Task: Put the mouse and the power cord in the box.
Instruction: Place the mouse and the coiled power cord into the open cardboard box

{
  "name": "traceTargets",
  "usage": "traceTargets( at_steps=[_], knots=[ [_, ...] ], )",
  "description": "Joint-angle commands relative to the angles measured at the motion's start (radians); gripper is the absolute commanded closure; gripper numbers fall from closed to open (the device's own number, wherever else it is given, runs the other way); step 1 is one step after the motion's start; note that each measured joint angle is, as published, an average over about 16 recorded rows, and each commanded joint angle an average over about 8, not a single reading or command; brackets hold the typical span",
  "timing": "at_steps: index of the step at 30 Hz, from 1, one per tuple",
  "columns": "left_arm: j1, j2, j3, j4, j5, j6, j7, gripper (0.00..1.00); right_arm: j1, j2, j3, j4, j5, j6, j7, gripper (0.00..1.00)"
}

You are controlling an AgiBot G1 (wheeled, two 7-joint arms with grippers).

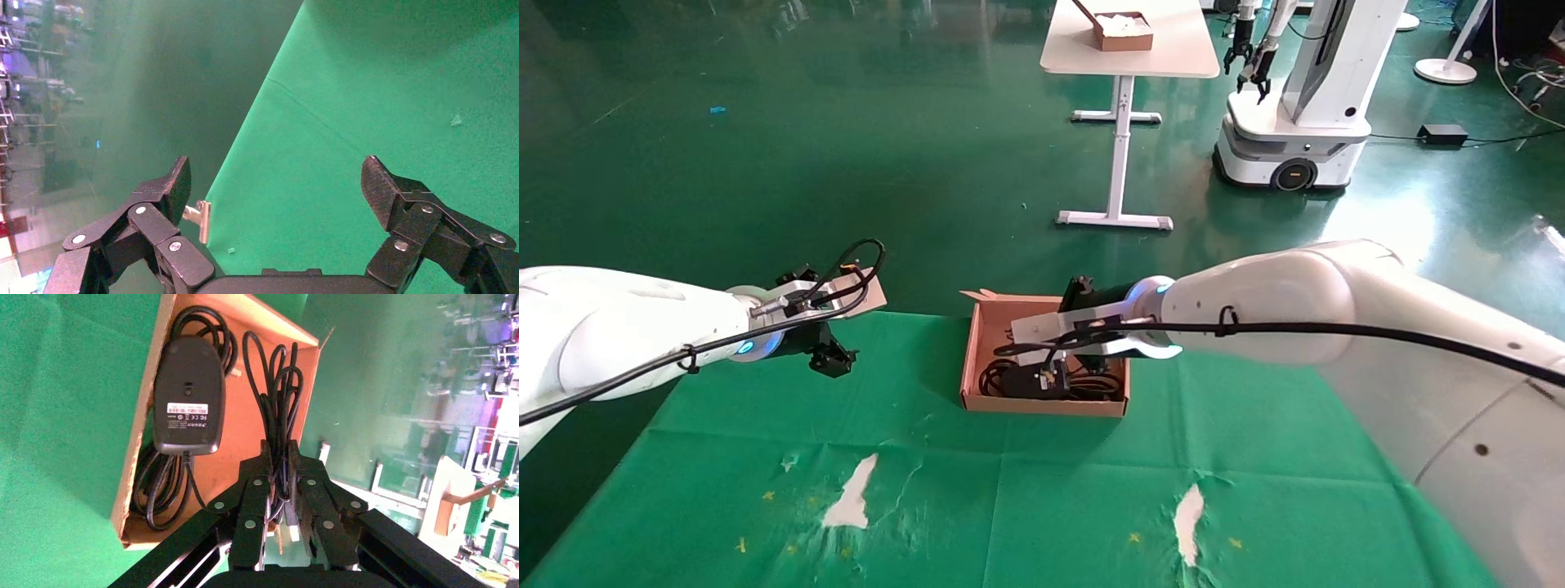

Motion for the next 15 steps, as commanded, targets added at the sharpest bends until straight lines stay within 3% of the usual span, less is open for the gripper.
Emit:
traceTargets(
  at_steps=[1, 15],
  knots=[
    [0.0, -0.001, 0.001, -0.003, 0.003, 0.001, -0.002, 0.0, 0.0, -0.001, -0.011, -0.004, 0.001, 0.008, 0.003, 0.0],
    [0.001, 0.003, -0.002, 0.004, -0.003, -0.001, 0.004, 0.0, 0.002, 0.004, 0.017, 0.008, -0.006, -0.012, -0.003, 0.0]
  ],
)
